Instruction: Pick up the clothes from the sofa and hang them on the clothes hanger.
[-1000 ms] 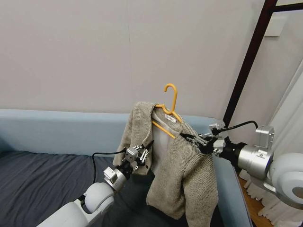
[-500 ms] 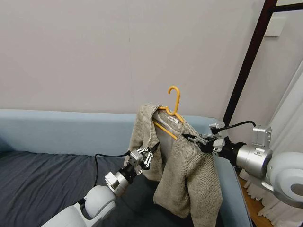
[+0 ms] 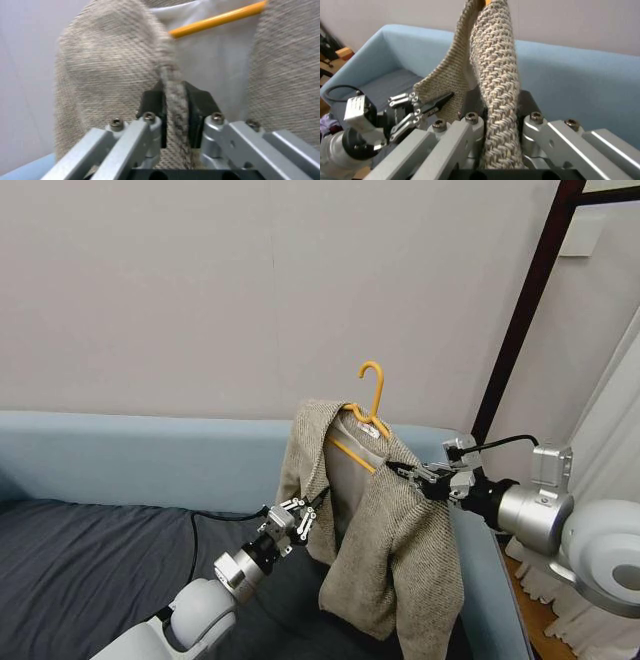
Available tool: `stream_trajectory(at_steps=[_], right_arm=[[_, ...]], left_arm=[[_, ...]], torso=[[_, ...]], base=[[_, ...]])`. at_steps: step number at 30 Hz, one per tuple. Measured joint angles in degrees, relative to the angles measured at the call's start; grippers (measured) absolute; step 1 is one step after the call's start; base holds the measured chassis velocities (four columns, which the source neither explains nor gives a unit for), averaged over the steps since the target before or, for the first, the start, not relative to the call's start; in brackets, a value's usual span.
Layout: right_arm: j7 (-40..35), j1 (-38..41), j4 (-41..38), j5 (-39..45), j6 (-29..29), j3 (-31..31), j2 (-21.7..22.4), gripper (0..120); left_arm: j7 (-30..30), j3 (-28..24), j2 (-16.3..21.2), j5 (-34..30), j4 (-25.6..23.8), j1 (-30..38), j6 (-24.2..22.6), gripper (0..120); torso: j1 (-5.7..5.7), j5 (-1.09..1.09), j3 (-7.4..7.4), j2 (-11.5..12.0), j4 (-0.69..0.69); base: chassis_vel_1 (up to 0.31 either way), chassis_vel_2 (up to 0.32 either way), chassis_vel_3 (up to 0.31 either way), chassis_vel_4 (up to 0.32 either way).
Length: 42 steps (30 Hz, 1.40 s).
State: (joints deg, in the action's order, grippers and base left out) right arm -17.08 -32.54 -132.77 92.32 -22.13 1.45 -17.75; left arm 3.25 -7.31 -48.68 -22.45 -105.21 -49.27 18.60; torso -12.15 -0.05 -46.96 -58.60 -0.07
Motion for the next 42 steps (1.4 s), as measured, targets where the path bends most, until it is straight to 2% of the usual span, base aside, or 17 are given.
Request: stream_trajectory(at_steps=[4, 5, 7, 8, 11, 14, 16, 21, 22, 26, 28, 30, 36, 42], right_arm=[[-0.91, -0.15, -1.07, 0.84, 0.24, 0.55, 0.74, 8], [-0.91, -0.15, -1.07, 0.84, 0.24, 0.55, 0.74, 8], [-1.9, -0.39, -1.34, 1.31, 0.35, 1.14, 0.9, 8], [-2.79, -0.57, -1.39, 1.46, 0.4, 1.51, 0.95, 8], [-4.71, -0.83, -1.41, 1.8, 0.4, 2.18, 0.97, 8], [-6.79, -1.56, -0.77, 1.77, 0.39, 3.59, 0.78, 8], [-7.29, -1.77, -0.61, 1.63, 0.39, 3.96, 0.58, 8], [-8.98, -3.73, 0.31, -0.7, -0.23, 6.58, -1.34, 8], [-8.98, -3.73, 0.31, -0.7, -0.23, 6.58, -1.34, 8], [-11.0, -5.43, 0.65, -2.78, -1.66, 8.1, -4.43, 8], [-11.03, -5.44, 0.76, -3.05, -1.69, 8.1, -4.71, 8], [-11.41, -6.05, 1.06, -5.41, -1.86, 8.22, -6.87, 8], [-12.17, -8.77, 0.59, -7.44, -2.56, 9.97, -8.73, 8], [-13.56, -11.47, -0.66, -7.75, -3.39, 12.22, -9.18, 8]], left_arm=[[2.53, 2.18, 1.47, 0.36, -1.51, -1.84, -1.15, 39], [2.53, 2.18, 1.47, 0.36, -1.51, -1.84, -1.15, 39], [3.43, 3.82, 2.01, 0.18, -2.88, -3.96, -1.37, 45], [4.17, 5.04, 2.13, -0.23, -3.62, -5.53, -1.56, 52], [6.28, 6.6, 1.99, -1.19, -4.84, -8.41, -2.13, 60], [9.7, 10.3, 0.5, -3.83, -6.82, -14.66, -3.42, 74], [10.15, 10.95, 0.03, -4.2, -7.18, -15.94, -3.51, 77], [11.27, 17.13, -5.41, -4.95, -9.05, -25.36, -3.08, 97], [11.27, 17.13, -5.41, -4.95, -9.05, -25.36, -3.08, 97], [9.0, 24.83, -14.56, -2.59, -10.13, -34.08, 1.07, 100], [8.7, 25.58, -15.44, -2.27, -10.3, -35.09, 1.52, 100], [6.66, 29.55, -19.18, -1.05, -10.95, -41.44, 4.72, 100], [4.14, 34.84, -22.11, 0.72, -12.57, -50.2, 8.8, 100], [2.85, 35.75, -22.97, 3.92, -13.47, -53.34, 11.23, 100]], torso=[[0.0, 0.01, 0.0, 0.0, 0.0], [0.0, 0.01, 0.0, 0.0, 0.0], [0.0, 0.0, 0.0, 0.0, 0.0], [0.0, 0.01, 0.0, 0.0, 0.0], [0.0, 0.01, 0.0, 0.0, 0.0], [0.0, 0.0, 0.0, 0.0, 0.01], [0.0, 0.01, 0.0, 0.0, 0.0], [0.0, 0.03, 0.0, 0.0, -0.01], [0.0, 0.03, 0.0, 0.0, -0.01], [0.0, 0.01, 0.01, 0.0, -0.03], [0.0, 0.02, 0.01, 0.0, -0.03], [0.0, 0.02, 0.0, 0.0, 0.03], [0.01, 0.02, 0.0, 0.0, 0.0], [0.0, 0.01, 0.0, 0.0, 0.0]], base=[[0.0, 0.0, 0.0, 0.0], [0.0, 0.0, 0.0, 0.0], [0.0, 0.0, 0.0, 0.0], [0.0, 0.0, 0.0, 0.0], [0.0, 0.0, 0.0, 0.0], [0.0, 0.0, 0.0, 0.0], [0.0, 0.0, 0.0, 0.0], [0.0, 0.0, 0.0, 0.0], [0.0, 0.0, 0.0, 0.0], [0.0, 0.0, 0.0, 0.0], [0.0, 0.0, 0.0, 0.0], [0.0, 0.0, 0.0, 0.0], [0.0, 0.0, 0.0, 0.0], [0.0, 0.0, 0.0, 0.0]])
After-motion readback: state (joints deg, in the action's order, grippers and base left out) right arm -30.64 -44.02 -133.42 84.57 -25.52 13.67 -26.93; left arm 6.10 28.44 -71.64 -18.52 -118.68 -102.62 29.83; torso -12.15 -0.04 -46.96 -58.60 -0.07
